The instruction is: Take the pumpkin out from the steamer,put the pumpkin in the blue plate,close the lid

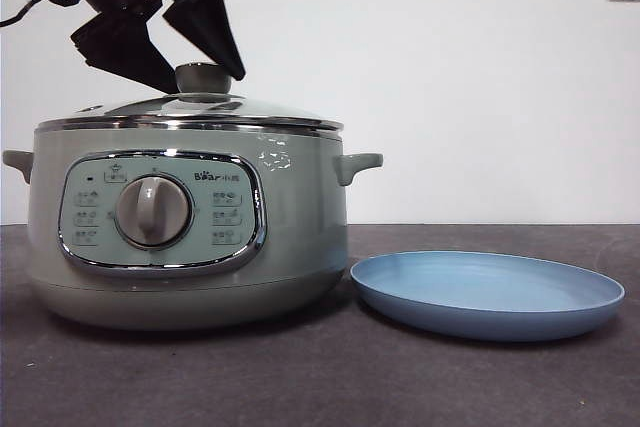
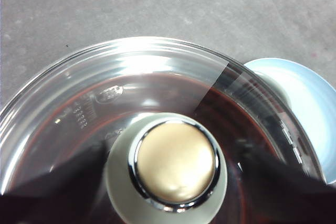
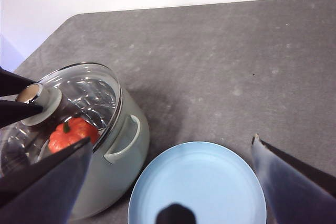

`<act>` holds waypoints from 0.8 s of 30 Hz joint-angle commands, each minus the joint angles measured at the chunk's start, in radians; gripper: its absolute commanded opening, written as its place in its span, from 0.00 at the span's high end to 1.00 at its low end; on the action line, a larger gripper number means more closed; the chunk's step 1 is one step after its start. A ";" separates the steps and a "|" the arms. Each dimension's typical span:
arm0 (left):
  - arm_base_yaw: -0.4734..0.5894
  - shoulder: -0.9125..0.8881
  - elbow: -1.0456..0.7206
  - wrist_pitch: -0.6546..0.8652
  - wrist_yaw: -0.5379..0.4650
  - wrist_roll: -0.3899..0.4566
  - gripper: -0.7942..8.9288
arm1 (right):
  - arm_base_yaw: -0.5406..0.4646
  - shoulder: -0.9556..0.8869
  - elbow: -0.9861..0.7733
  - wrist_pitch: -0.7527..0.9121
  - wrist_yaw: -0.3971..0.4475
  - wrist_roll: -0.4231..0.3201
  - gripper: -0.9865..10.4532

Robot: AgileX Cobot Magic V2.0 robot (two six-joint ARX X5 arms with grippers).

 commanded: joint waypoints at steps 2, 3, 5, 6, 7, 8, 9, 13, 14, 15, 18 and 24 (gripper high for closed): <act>-0.004 0.001 0.000 -0.006 -0.001 0.040 0.85 | 0.002 0.001 0.000 0.006 0.003 -0.004 0.47; -0.004 0.001 0.000 -0.006 0.000 0.040 0.90 | 0.002 0.001 0.000 0.006 0.003 -0.004 0.47; -0.004 0.001 0.000 -0.005 -0.001 0.040 0.93 | 0.001 0.001 0.000 0.006 0.003 -0.004 0.47; -0.003 0.001 0.000 -0.004 -0.001 0.040 0.93 | 0.001 0.001 0.000 0.006 0.003 -0.004 0.47; -0.003 0.001 0.000 0.002 -0.001 0.040 0.93 | 0.001 0.001 0.000 0.006 0.003 -0.004 0.47; -0.003 0.000 0.000 0.010 -0.001 0.040 0.93 | 0.001 0.001 0.000 0.006 0.003 -0.004 0.47; -0.003 -0.002 0.000 0.018 0.000 0.040 0.93 | 0.001 0.001 0.000 0.006 0.003 -0.004 0.47; -0.003 -0.030 0.000 0.059 -0.002 0.039 0.93 | 0.002 0.001 0.000 0.011 0.001 -0.018 0.47; -0.002 -0.045 0.000 0.071 -0.003 0.039 0.93 | 0.002 0.001 0.000 0.014 -0.002 -0.024 0.47; -0.002 -0.059 0.000 0.083 -0.003 0.038 0.93 | 0.003 0.001 0.000 0.017 -0.005 -0.027 0.47; -0.002 -0.121 0.000 0.110 -0.005 0.036 0.93 | 0.025 0.012 0.006 0.032 -0.006 -0.032 0.47; -0.002 -0.288 0.000 0.101 -0.138 0.036 0.93 | 0.126 0.096 0.056 0.037 -0.005 -0.034 0.47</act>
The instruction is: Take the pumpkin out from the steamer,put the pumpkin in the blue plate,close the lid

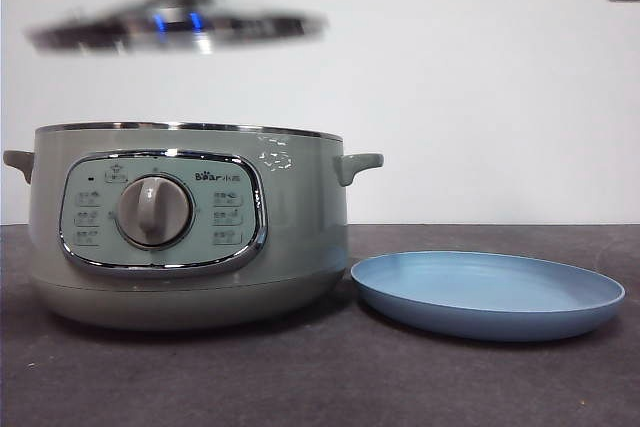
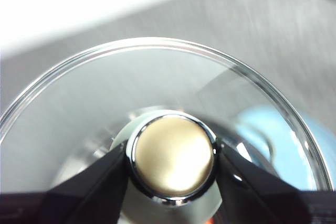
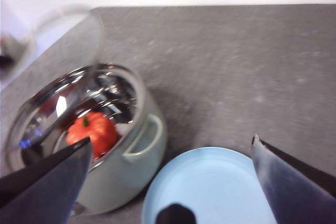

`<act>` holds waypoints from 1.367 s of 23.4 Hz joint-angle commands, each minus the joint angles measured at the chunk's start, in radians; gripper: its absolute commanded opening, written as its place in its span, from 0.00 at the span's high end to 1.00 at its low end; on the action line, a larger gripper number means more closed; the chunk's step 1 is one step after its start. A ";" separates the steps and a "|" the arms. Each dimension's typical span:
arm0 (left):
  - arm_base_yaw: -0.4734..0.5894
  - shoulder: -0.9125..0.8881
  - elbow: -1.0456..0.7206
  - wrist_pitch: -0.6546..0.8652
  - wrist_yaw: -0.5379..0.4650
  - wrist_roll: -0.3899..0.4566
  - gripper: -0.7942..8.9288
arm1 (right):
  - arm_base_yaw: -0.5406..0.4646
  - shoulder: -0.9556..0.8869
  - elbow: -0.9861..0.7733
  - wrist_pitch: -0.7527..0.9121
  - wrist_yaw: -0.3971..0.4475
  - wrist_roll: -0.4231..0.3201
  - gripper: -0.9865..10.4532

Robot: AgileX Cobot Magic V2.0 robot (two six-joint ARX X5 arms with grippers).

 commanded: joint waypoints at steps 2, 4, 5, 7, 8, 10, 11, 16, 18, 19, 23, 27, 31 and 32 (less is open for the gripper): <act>-0.001 -0.121 0.013 0.028 -0.121 0.011 0.93 | 0.094 0.092 0.056 0.009 -0.001 -0.008 0.47; -0.001 -0.182 0.013 0.011 -0.187 0.011 0.93 | 0.152 0.152 0.094 0.009 0.003 -0.008 0.46; -0.001 -0.213 0.013 0.000 -0.221 0.012 0.93 | 0.181 0.189 0.118 0.009 0.006 -0.009 0.43; -0.001 -0.268 0.013 -0.021 -0.285 0.014 0.93 | 0.230 0.261 0.170 0.009 0.006 -0.018 0.37; -0.001 -0.296 0.013 -0.035 -0.314 0.015 0.93 | 0.257 0.301 0.201 0.008 0.006 -0.023 0.36; -0.001 -0.344 0.013 -0.064 -0.369 0.015 0.93 | 0.308 0.379 0.264 0.003 0.006 -0.025 0.36; -0.001 -0.364 0.013 -0.077 -0.392 0.015 0.93 | 0.330 0.415 0.296 -0.005 0.006 -0.028 0.36; -0.001 -0.449 0.013 -0.132 -0.494 0.015 0.93 | 0.438 0.628 0.521 -0.139 0.079 -0.096 0.36; -0.001 -0.478 0.013 -0.153 -0.523 0.015 0.93 | 0.494 0.769 0.689 -0.263 0.155 -0.152 0.36; -0.001 -0.485 0.013 -0.164 -0.523 0.015 0.93 | 0.518 0.833 0.763 -0.312 0.192 -0.170 0.36; -0.001 -0.487 0.013 -0.211 -0.522 0.015 0.93 | 0.575 1.031 0.933 -0.377 0.296 -0.240 0.36; -0.001 -0.487 0.013 -0.239 -0.521 0.015 0.93 | 0.583 1.146 0.941 -0.353 0.294 -0.251 0.36; -0.001 -0.484 0.013 -0.263 -0.521 0.015 0.93 | 0.570 1.226 0.941 -0.356 0.295 -0.247 0.36; -0.001 -0.484 0.013 -0.270 -0.521 0.015 0.93 | 0.564 1.238 0.941 -0.358 0.294 -0.247 0.36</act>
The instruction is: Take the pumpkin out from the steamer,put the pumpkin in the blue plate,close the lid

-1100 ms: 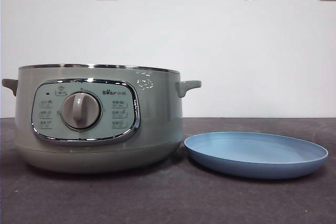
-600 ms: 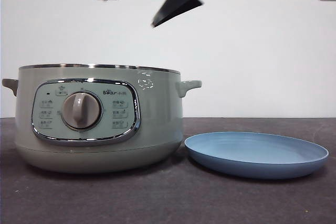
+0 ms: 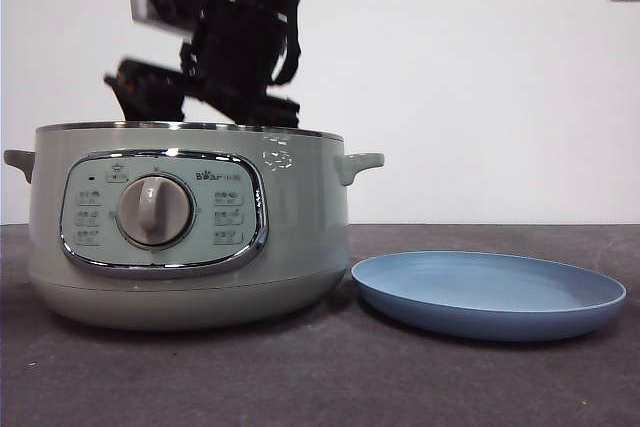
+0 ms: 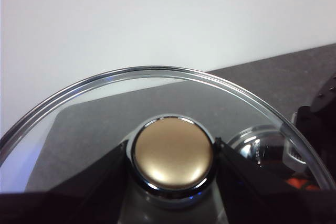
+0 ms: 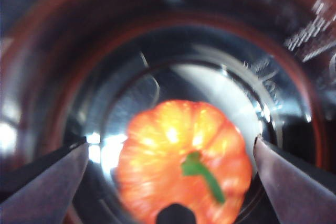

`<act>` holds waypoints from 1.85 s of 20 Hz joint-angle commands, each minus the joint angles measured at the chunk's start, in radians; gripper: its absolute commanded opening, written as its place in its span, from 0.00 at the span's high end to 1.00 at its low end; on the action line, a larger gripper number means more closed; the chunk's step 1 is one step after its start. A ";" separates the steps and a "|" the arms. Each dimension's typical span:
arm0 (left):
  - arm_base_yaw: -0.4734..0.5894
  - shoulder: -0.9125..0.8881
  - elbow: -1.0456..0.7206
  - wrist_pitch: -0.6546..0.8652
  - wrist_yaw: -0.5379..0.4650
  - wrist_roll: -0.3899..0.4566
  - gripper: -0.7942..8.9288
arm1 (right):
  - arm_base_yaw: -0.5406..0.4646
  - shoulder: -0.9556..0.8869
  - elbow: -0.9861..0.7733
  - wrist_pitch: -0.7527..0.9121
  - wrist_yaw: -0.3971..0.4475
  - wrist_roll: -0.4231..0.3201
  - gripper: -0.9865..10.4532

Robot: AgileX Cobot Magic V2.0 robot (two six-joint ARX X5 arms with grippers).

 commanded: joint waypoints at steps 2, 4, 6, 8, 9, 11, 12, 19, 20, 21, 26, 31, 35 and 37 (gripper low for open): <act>0.000 -0.010 0.013 0.028 -0.005 0.012 0.93 | -0.011 0.026 0.000 -0.002 0.002 -0.004 0.37; 0.000 -0.010 0.013 0.021 -0.005 0.012 0.93 | -0.011 0.026 0.000 0.005 0.003 0.014 0.54; 0.000 -0.010 0.013 0.016 -0.004 0.012 0.93 | -0.014 0.012 0.000 -0.008 0.003 0.020 0.94; 0.000 -0.008 0.013 0.016 -0.002 0.012 0.93 | -0.013 -0.039 0.000 -0.031 0.002 0.021 0.91; 0.000 -0.008 0.013 0.018 -0.002 0.011 0.93 | -0.011 -0.084 0.000 -0.057 0.002 0.021 0.91; 0.000 0.007 0.013 0.038 0.002 0.011 0.93 | -0.022 -0.193 0.000 -0.148 0.002 0.019 0.91; 0.000 0.024 0.013 0.060 0.008 0.011 0.93 | -0.032 -0.255 0.000 -0.203 0.003 0.018 0.91; 0.000 0.158 0.013 0.182 0.271 0.007 0.93 | -0.164 -0.601 0.000 -0.537 0.172 0.137 0.92; -0.001 0.177 0.013 0.194 0.301 0.007 0.93 | -0.189 -0.621 0.000 -0.579 0.254 0.182 0.92; -0.002 0.194 0.013 0.211 0.325 0.006 0.93 | -0.209 -0.637 -0.014 -0.579 0.312 0.220 0.92; -0.002 0.248 0.013 0.274 0.424 -0.023 0.93 | -0.254 -0.730 -0.214 -0.570 0.549 0.354 0.92; -0.002 0.255 0.013 0.286 0.424 -0.026 0.93 | -0.253 -0.853 -0.616 -0.206 0.462 0.331 0.92; -0.002 0.255 0.013 0.286 0.424 -0.026 0.93 | -0.263 -0.839 -0.858 0.116 0.262 0.286 0.91; -0.002 0.256 0.013 0.286 0.424 -0.026 0.93 | -0.267 -0.781 -0.905 0.201 0.206 0.286 0.90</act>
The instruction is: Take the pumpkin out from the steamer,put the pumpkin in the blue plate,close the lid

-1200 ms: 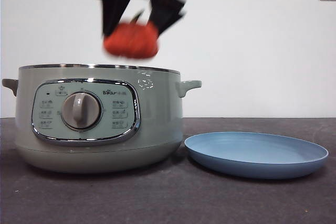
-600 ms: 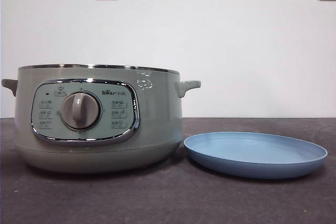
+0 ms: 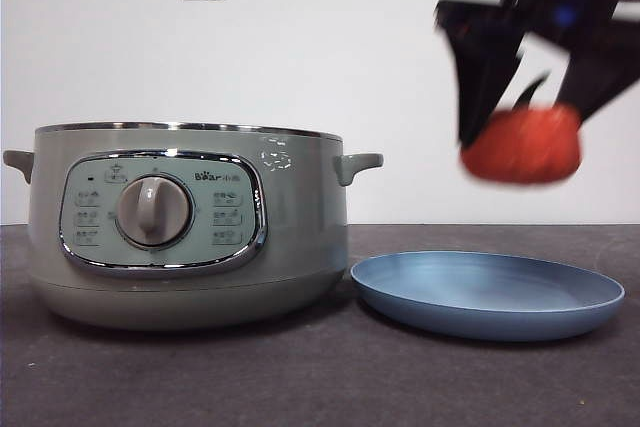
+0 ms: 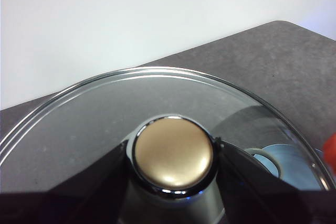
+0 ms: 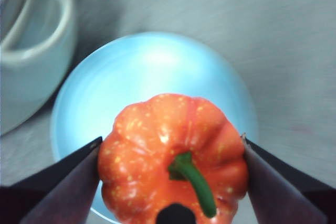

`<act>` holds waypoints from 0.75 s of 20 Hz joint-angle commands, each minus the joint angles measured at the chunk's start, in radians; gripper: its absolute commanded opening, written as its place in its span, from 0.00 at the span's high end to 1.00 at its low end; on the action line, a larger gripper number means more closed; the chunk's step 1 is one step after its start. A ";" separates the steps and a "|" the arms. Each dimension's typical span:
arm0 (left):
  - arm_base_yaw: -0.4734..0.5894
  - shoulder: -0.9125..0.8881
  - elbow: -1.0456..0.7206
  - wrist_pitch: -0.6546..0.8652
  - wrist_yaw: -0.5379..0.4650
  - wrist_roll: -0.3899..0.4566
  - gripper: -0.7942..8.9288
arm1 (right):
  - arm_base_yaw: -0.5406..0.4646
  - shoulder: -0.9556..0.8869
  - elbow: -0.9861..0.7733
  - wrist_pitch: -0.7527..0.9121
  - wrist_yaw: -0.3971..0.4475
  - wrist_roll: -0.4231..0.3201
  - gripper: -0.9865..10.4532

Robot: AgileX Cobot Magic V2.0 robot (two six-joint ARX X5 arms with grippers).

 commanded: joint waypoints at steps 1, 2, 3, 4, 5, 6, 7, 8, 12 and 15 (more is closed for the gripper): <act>-0.002 -0.012 0.013 0.056 0.000 -0.006 0.93 | -0.008 0.076 -0.032 0.078 -0.028 -0.013 0.90; -0.002 -0.012 0.013 0.056 0.000 -0.006 0.93 | -0.017 0.110 -0.032 0.095 -0.029 -0.021 0.90; -0.002 -0.012 0.013 0.056 0.000 -0.006 0.93 | -0.025 0.145 -0.032 0.120 -0.031 -0.032 0.90; -0.002 -0.012 0.013 0.056 0.000 -0.006 0.93 | -0.029 0.177 -0.032 0.144 -0.035 -0.033 0.90; -0.002 -0.012 0.013 0.056 0.000 -0.006 0.93 | -0.037 0.206 -0.032 0.159 -0.064 -0.037 0.90; -0.002 -0.012 0.013 0.056 0.000 -0.006 0.93 | -0.048 0.232 -0.032 0.167 -0.097 -0.038 0.88; -0.002 -0.012 0.013 0.054 0.000 -0.006 0.93 | -0.059 0.253 -0.032 0.167 -0.119 -0.038 0.80; -0.002 -0.012 0.013 0.051 0.000 -0.006 0.93 | -0.065 0.272 -0.032 0.168 -0.134 -0.038 0.70; -0.002 -0.012 0.013 0.040 0.000 -0.006 0.93 | -0.077 0.305 -0.032 0.167 -0.131 -0.031 0.42; -0.002 -0.012 0.013 0.040 0.000 -0.006 0.93 | -0.077 0.305 -0.032 0.167 -0.132 -0.030 0.39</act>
